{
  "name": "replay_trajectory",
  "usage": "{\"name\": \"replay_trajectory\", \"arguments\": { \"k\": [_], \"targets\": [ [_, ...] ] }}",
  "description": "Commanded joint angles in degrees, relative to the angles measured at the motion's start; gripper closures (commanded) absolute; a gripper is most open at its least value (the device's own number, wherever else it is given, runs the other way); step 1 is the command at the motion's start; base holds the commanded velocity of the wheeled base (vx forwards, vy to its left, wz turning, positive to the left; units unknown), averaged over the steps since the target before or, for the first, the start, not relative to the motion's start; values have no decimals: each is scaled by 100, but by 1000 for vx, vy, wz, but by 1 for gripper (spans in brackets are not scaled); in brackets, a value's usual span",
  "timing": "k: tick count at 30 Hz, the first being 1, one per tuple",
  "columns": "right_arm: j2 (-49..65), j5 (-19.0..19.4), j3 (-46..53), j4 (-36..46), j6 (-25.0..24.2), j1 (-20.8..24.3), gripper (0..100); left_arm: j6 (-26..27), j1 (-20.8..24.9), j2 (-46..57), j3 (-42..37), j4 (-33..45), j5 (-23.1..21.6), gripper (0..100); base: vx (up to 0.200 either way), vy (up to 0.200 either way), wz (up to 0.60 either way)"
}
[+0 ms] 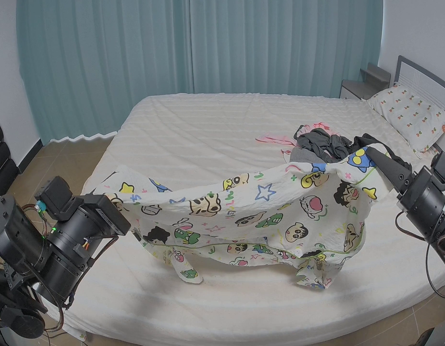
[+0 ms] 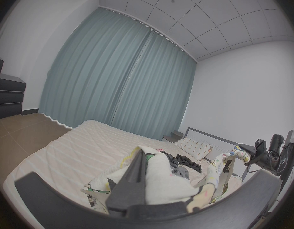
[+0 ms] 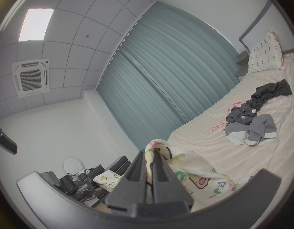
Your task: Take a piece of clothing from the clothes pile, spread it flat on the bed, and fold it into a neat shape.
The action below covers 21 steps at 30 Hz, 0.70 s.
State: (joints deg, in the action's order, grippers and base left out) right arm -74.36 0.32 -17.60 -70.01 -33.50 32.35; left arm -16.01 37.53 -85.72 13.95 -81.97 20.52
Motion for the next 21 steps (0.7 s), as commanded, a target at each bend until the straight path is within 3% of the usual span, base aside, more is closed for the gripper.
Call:
{"name": "replay_trajectory", "arguments": {
  "k": [1, 12, 21],
  "targets": [
    [818, -14, -50, 462, 265, 263, 100, 54, 17, 311, -191, -3, 5, 100, -200, 0, 0],
    [1723, 12, -164, 1200, 669, 359, 100, 361, 26, 961, -410, 6, 31, 100, -200, 0, 0],
    [2128, 21, -349, 1789, 757, 526, 100, 370, 70, 1111, -498, 6, 31, 100, 0, 0, 0]
  ]
}}
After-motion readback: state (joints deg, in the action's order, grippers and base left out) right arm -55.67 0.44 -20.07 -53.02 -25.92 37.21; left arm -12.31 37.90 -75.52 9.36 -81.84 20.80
